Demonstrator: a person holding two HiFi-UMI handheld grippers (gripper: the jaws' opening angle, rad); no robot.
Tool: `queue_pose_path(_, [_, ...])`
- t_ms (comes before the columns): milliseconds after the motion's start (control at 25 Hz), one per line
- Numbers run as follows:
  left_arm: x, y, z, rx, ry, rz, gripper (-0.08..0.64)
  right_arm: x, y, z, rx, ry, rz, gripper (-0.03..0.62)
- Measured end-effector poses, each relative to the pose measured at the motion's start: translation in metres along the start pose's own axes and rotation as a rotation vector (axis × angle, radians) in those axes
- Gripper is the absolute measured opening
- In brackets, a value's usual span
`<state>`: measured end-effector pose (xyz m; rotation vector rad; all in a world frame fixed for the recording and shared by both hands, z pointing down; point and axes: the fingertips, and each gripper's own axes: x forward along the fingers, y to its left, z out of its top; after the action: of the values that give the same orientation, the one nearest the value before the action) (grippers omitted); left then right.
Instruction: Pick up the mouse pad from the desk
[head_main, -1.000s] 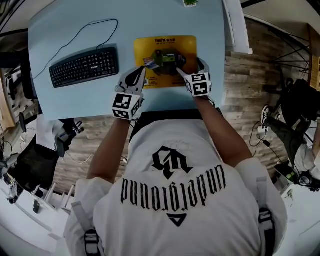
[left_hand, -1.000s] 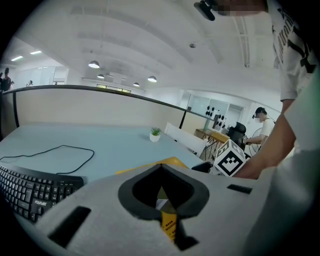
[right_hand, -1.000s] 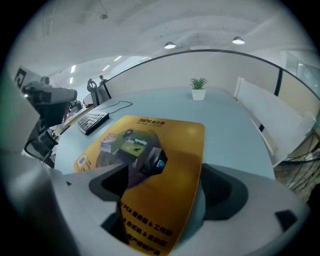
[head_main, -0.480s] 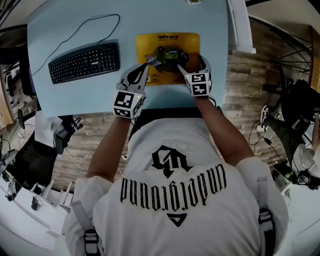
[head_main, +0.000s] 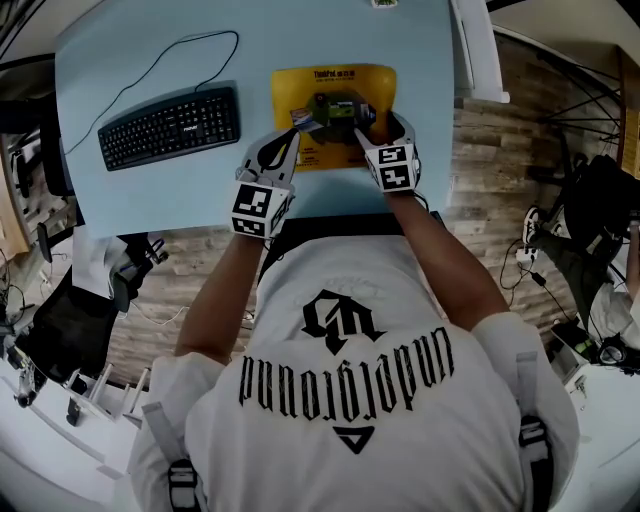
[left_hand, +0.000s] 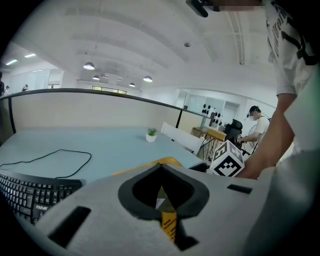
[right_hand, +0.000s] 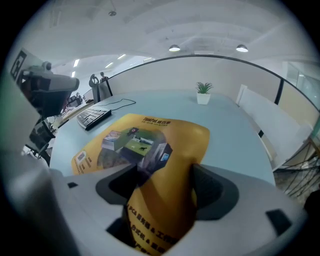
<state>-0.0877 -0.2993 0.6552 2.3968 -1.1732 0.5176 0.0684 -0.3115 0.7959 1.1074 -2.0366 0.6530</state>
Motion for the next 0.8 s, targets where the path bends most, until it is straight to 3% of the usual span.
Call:
queue_pose_path(240, [-0.006,0.004,0.003,-0.015,-0.008,0.023,0.008,-0.001,0.007,0.000,-0.014,0.027,0.031,0.271])
queue_pose_path(520, [-0.022,0.005,0.005,-0.002,-0.026,0.036,0.008,0.000,0.028,0.000,-0.025,0.035,0.083,0.061])
queue_pose_path(800, [-0.042,0.006,0.006,0.010,-0.049,0.047,0.008,-0.012,0.039,0.009,-0.027,0.015,0.100,0.021])
